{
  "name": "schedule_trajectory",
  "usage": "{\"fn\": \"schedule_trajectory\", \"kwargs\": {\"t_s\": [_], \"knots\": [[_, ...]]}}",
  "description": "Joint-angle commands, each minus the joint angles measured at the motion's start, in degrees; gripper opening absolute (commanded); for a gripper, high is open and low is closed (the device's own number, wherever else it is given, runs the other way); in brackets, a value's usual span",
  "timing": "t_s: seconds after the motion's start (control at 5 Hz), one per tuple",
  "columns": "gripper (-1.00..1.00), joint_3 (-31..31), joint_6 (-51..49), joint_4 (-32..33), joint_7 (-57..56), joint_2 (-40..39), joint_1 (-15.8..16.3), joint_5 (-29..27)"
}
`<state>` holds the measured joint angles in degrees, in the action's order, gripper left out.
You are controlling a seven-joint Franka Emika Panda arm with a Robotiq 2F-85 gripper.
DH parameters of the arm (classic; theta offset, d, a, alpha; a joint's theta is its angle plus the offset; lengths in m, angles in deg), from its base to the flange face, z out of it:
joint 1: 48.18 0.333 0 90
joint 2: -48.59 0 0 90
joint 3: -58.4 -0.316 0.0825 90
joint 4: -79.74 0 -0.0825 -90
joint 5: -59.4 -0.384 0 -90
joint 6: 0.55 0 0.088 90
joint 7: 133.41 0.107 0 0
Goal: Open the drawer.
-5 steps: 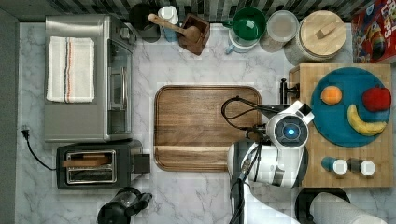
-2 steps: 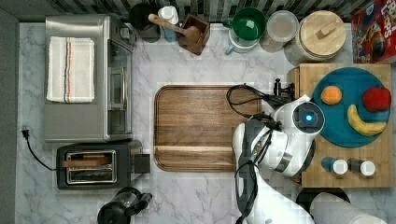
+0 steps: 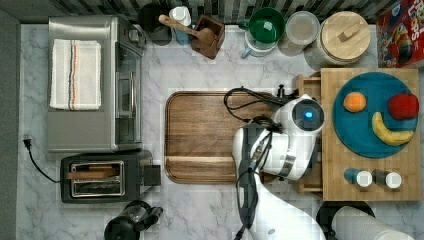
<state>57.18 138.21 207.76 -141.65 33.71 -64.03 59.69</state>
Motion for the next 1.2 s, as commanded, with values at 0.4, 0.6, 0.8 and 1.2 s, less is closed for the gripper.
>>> {"fn": "schedule_trajectory", "kwargs": {"t_s": [0.4, 0.6, 0.8, 1.2], "knots": [[1.00, -10.5, -4.7, -0.3, 13.7, 3.0, 9.6, 0.5], [1.00, -10.2, -5.4, -1.0, 16.6, 2.8, 11.6, 0.6], [1.00, -9.9, -4.8, -1.8, 18.5, 2.1, 12.7, 0.2], [1.00, -11.1, -8.7, -4.7, 22.1, 1.8, 13.3, 0.3]]}}
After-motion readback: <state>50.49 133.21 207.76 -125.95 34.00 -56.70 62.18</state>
